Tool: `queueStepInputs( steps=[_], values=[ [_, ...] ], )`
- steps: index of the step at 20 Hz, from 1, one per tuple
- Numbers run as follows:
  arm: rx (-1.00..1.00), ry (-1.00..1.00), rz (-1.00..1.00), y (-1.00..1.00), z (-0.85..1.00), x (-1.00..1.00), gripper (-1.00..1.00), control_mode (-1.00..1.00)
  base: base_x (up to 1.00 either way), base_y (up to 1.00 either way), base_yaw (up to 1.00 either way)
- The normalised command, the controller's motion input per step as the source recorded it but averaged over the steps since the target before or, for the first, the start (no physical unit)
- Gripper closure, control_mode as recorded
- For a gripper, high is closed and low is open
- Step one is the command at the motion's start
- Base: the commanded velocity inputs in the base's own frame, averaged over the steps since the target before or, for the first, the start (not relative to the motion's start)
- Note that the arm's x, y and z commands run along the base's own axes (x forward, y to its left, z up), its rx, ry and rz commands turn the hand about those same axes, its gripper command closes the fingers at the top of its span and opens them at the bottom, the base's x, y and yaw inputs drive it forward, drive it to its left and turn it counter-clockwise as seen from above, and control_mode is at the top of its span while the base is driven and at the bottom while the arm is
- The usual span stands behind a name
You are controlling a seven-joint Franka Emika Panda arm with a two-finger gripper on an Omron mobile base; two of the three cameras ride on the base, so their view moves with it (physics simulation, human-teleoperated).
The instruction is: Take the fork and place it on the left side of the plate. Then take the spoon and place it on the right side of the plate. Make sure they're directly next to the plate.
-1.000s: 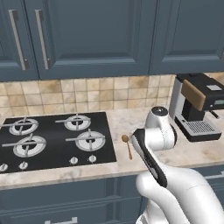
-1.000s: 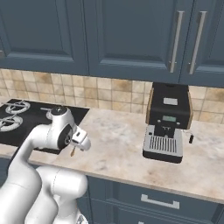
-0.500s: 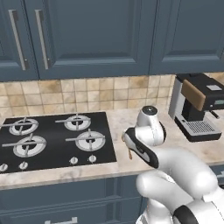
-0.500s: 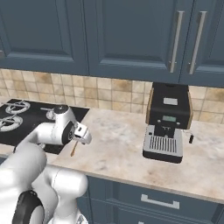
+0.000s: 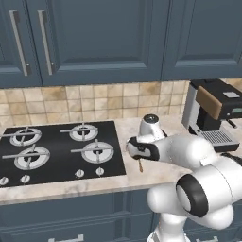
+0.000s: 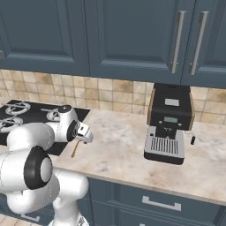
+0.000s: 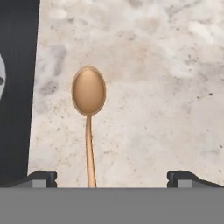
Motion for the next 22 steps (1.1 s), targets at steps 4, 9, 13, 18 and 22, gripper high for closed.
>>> queueStepInputs(
  steps=[4, 9, 13, 18, 22],
  values=[
    [-0.07, 0.06, 0.0, 0.19, -0.38, 0.36, -1.0, -1.0, 0.0, 0.0, 0.0],
    [-0.03, 0.05, 0.0, 0.05, -0.34, 0.33, -1.0, -1.0, 0.0, 0.0, 0.0],
    [-0.01, 0.05, 0.0, 0.0, -0.4, 0.22, -1.0, -1.0, 0.0, 0.0, 0.0],
    [0.0, 0.05, 0.0, 0.0, -0.43, 0.18, -1.0, -1.0, 0.0, 0.0, 0.0],
    [0.0, 0.04, 0.0, 0.0, -0.44, 0.23, -1.0, -1.0, 0.0, 0.0, 0.0]
  ],
)
